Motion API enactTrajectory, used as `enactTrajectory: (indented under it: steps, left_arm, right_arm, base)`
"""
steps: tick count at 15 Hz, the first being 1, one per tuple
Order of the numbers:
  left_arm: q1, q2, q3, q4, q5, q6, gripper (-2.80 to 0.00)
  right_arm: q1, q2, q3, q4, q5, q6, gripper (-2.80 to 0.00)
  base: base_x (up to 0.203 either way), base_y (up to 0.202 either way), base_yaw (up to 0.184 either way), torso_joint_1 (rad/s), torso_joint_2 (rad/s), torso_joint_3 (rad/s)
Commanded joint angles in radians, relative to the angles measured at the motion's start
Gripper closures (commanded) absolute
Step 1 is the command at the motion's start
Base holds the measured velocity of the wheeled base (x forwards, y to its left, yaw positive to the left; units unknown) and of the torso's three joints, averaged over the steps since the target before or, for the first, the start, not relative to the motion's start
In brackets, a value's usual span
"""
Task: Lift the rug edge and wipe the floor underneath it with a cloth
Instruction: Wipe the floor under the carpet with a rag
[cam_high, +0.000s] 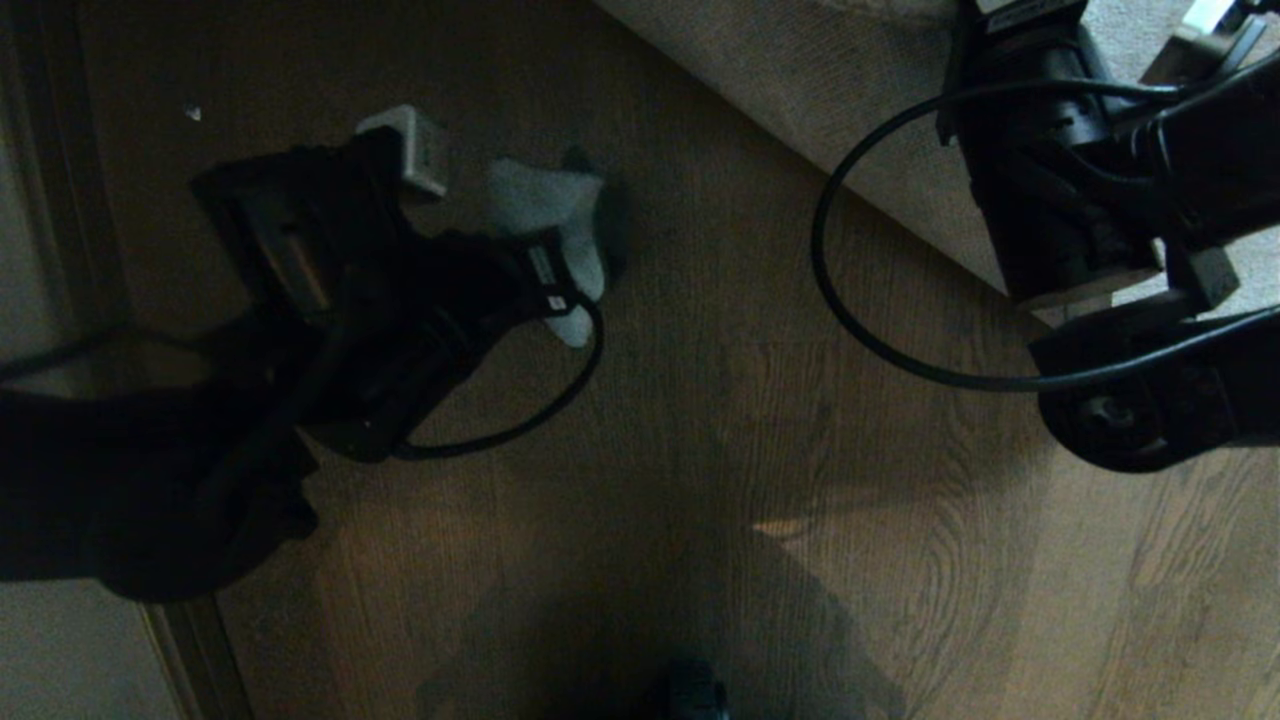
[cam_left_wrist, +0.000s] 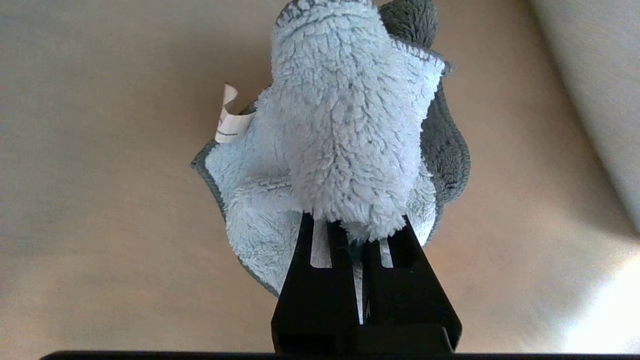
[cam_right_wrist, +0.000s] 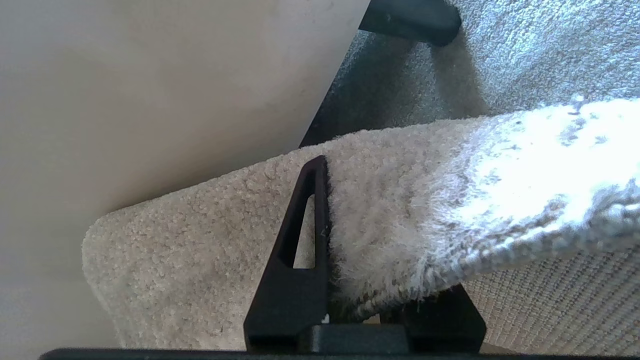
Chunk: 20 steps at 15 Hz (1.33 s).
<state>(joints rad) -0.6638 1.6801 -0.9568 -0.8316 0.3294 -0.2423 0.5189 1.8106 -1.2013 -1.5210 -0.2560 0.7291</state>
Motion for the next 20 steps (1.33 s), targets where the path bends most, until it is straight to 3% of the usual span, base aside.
enactTrajectory:
  steps: [1, 5, 12, 15, 20]
  left_arm:
    - [-0.083, 0.042, -0.001, -0.005, 0.005, -0.002, 0.00]
    - [-0.138, 0.144, -0.084, -0.007, 0.003, -0.002, 0.00]
    - [-0.115, 0.301, -0.359, -0.004, -0.003, -0.003, 0.00]
    - [-0.055, 0.307, -0.388, -0.006, -0.006, -0.003, 0.00]
    - [0.109, 0.232, -0.395, -0.004, -0.018, -0.004, 0.00]
  right_arm:
    - [-0.002, -0.001, -0.001, -0.049, -0.002, 0.004, 0.00]
    - [-0.021, -0.002, -0.003, -0.049, -0.003, 0.003, 0.00]
    - [-0.031, -0.016, 0.002, -0.049, -0.005, -0.002, 0.00]
    - [-0.030, -0.030, 0.015, -0.049, -0.005, -0.001, 0.00]
    - [-0.030, -0.037, 0.017, -0.049, -0.003, 0.001, 0.00]
  base:
    - [0.000, 0.000, 0.000, 0.000, 0.00, 0.000]
    - [0.000, 0.000, 0.000, 0.000, 0.00, 0.000]
    - [0.000, 0.000, 0.000, 0.000, 0.00, 0.000]
    - [0.000, 0.000, 0.000, 0.000, 0.00, 0.000]
    - [0.000, 0.000, 0.000, 0.000, 0.00, 0.000]
